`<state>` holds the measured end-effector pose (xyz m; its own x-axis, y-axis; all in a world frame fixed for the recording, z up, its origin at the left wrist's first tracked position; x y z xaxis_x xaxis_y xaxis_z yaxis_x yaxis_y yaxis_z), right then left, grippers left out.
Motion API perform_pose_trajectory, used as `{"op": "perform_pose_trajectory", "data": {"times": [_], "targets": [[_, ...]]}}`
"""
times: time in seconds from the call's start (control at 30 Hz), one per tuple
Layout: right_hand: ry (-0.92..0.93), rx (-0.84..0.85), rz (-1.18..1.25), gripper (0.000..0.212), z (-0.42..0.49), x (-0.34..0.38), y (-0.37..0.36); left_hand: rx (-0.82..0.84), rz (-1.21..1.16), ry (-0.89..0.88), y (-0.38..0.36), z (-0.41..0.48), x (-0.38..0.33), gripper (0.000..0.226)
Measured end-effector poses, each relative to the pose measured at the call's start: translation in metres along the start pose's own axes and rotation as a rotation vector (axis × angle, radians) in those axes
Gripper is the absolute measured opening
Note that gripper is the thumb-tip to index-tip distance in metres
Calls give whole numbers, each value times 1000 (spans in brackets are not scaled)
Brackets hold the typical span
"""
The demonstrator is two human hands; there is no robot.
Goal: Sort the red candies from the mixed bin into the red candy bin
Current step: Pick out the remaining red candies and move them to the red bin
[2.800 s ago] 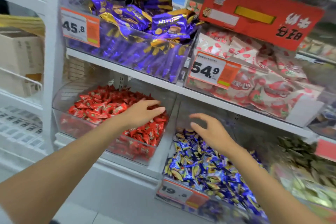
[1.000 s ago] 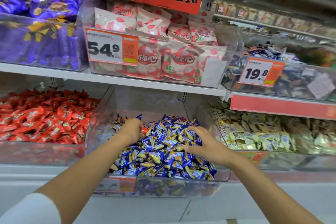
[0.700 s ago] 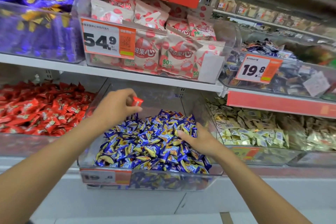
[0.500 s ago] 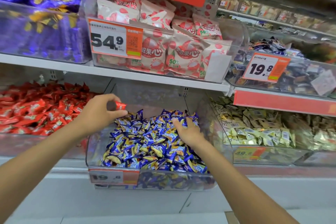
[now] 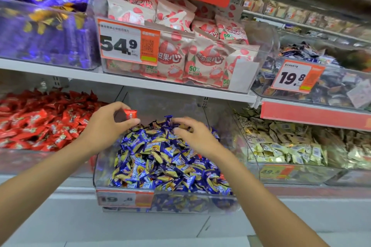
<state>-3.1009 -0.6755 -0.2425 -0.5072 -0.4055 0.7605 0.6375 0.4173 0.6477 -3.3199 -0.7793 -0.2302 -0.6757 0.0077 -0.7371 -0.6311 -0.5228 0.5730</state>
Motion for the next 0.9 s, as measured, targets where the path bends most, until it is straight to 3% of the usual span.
{"op": "perform_pose_trajectory", "data": {"times": [0.07, 0.17, 0.3, 0.4, 0.53, 0.63, 0.73, 0.8, 0.9], "targets": [[-183, -77, -152, 64, -4, -29, 21, 3, 8, 1, -1, 0, -1, 21], [-508, 61, -144, 91, -14, -55, 21, -14, 29, -2, -1, -1, -2, 20], [-483, 69, -136, 96, -5, -55, -11, -8, 5, -15, 0, -4, -2, 19], [-444, 66, 61, 106, 7, -44, -25, 1, 8, -8, 0, -4, -2, 18], [-187, 65, 72, 81, 20, -13, -40, -3, -40, 1, 0, -5, -3, 17], [2, 234, 40, 67, 16, 16, -51, -68, -68, -2, 0, -4, -3, 17], [68, 406, 65, 42, 2, 32, -36, -90, -111, -8, 3, -4, -5, 22], [70, 394, 156, 33, -9, 35, -13, -47, -8, -19, 4, -5, -10, 32], [32, 242, 213, 25, -20, 23, 24, 30, 128, -79, 4, -7, -25, 46]]}}
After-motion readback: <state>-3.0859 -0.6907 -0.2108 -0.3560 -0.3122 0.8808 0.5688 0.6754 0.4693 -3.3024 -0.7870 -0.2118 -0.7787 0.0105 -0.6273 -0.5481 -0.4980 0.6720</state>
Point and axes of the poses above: each hand's wrist, its own z-axis towards the middle knuckle, its own y-axis out of the back of the hand, x = y × z, the point moved 1 cm from there along z, towards the middle knuckle, and after that the axes turned 4 degrees about z, right-handed, at the moved point
